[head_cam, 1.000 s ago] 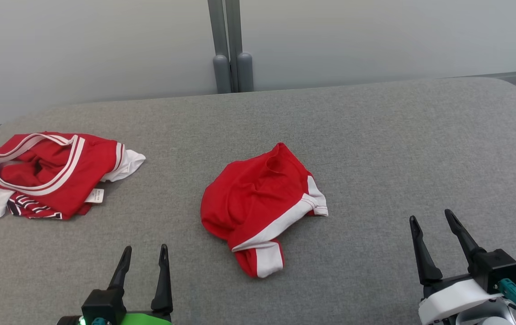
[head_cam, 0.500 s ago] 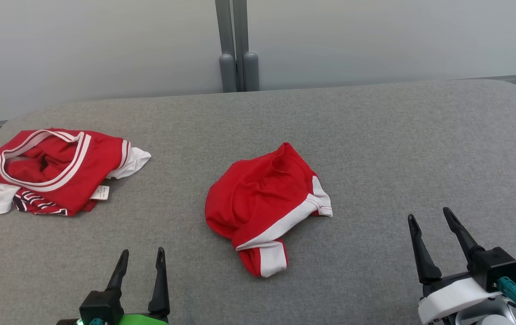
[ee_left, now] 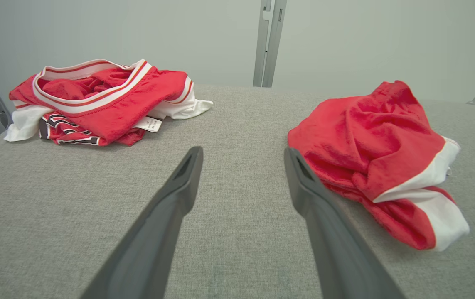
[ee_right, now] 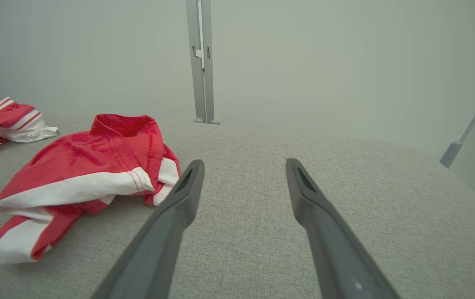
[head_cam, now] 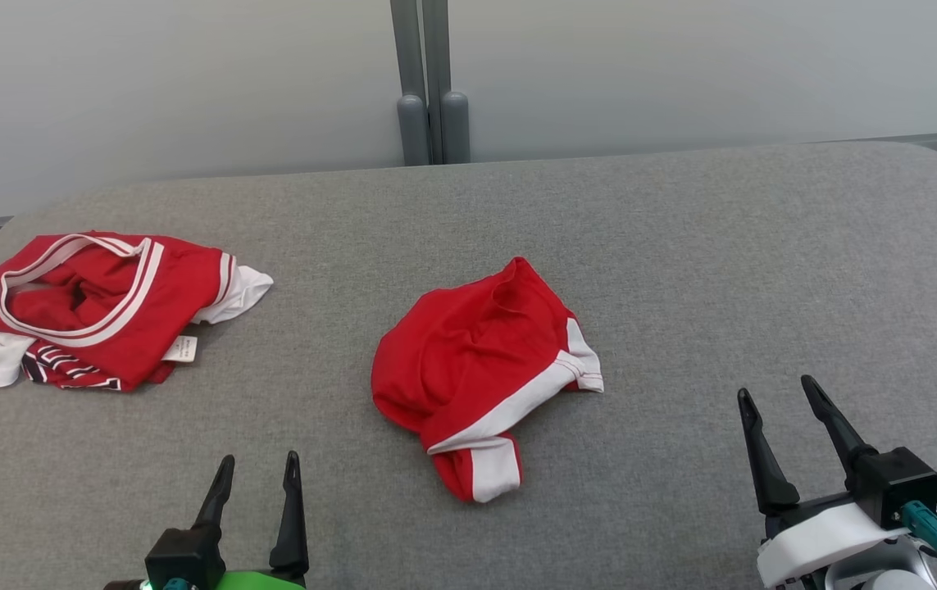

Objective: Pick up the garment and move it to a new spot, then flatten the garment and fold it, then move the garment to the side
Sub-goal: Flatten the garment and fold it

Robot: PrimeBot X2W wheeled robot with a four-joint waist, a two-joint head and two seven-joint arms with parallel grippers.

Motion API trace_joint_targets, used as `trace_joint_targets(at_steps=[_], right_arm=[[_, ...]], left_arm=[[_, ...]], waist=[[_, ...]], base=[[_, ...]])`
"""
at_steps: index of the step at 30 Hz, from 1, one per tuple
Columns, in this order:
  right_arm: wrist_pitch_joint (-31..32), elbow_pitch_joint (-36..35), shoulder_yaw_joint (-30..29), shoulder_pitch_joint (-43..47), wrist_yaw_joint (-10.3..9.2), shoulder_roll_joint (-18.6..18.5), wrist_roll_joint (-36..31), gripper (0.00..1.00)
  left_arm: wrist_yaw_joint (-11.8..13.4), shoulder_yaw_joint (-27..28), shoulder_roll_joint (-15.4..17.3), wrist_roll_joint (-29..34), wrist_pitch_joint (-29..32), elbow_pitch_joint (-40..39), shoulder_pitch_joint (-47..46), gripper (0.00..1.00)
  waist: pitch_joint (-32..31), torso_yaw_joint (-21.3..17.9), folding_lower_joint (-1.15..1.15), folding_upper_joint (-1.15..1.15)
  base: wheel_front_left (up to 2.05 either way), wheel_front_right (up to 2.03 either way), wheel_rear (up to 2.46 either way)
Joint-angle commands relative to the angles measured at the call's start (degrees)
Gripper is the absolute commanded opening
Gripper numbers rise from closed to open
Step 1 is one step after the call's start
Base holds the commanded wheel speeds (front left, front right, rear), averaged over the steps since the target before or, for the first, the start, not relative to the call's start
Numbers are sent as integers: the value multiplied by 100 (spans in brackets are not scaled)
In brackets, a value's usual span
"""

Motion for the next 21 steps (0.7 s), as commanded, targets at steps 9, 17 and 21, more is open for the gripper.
trace_joint_targets(at_steps=[9, 17, 21], right_arm=[[-18, 3, 13, -71, -2, -17, 38, 100], [-18, 21, 38, -78, -2, -17, 46, 100], [-18, 14, 54, -90, -2, -21, 53, 100]], left_arm=[[35, -9, 3, -77, -4, 73, -110, 100], [-16, -169, 3, -168, -3, 138, -154, 100], [-200, -562, 3, -270, -3, 233, -303, 100]], waist=[[12, -13, 0, 0], [24, -36, 0, 0], [45, -72, 0, 0]], base=[[0, 0, 0], [0, 0, 0], [0, 0, 0]])
